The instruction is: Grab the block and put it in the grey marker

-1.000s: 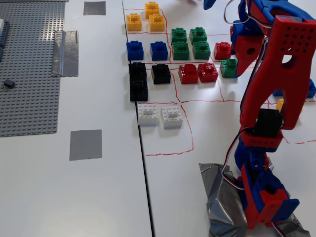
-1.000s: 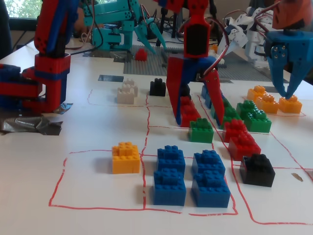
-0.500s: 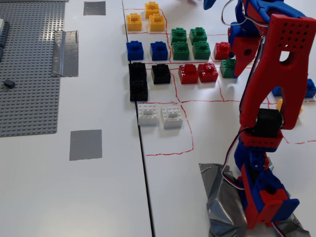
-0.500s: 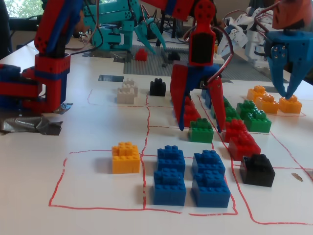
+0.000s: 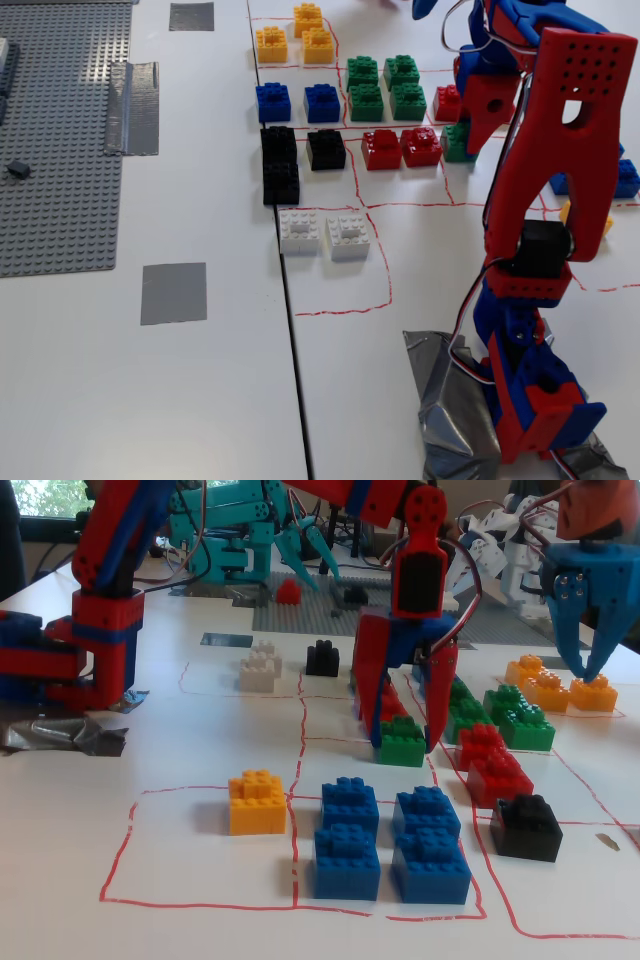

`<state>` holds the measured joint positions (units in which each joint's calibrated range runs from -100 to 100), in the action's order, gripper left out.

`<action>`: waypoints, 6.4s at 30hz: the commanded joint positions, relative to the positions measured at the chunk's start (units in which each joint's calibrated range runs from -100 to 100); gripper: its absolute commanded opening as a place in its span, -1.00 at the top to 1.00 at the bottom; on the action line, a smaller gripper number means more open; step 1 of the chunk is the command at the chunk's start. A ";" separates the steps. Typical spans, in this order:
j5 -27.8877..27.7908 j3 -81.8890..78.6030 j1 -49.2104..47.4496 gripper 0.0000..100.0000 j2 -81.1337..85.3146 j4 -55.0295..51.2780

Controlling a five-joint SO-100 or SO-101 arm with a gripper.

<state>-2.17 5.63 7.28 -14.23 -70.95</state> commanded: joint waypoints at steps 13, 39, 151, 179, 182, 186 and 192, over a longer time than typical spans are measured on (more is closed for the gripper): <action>-1.95 10.90 0.77 1.00 14.64 -10.47; 2.20 16.89 -27.50 1.00 27.01 -23.28; 2.15 6.18 -55.96 0.98 17.77 -5.43; 0.29 7.36 -35.35 1.00 30.81 -16.71; 0.10 7.45 -31.52 1.00 31.14 -17.04; -0.39 7.63 -26.42 1.00 31.55 -17.04; -0.59 7.81 -19.65 1.00 31.64 -17.04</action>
<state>-2.03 8.27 -13.94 12.31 -87.38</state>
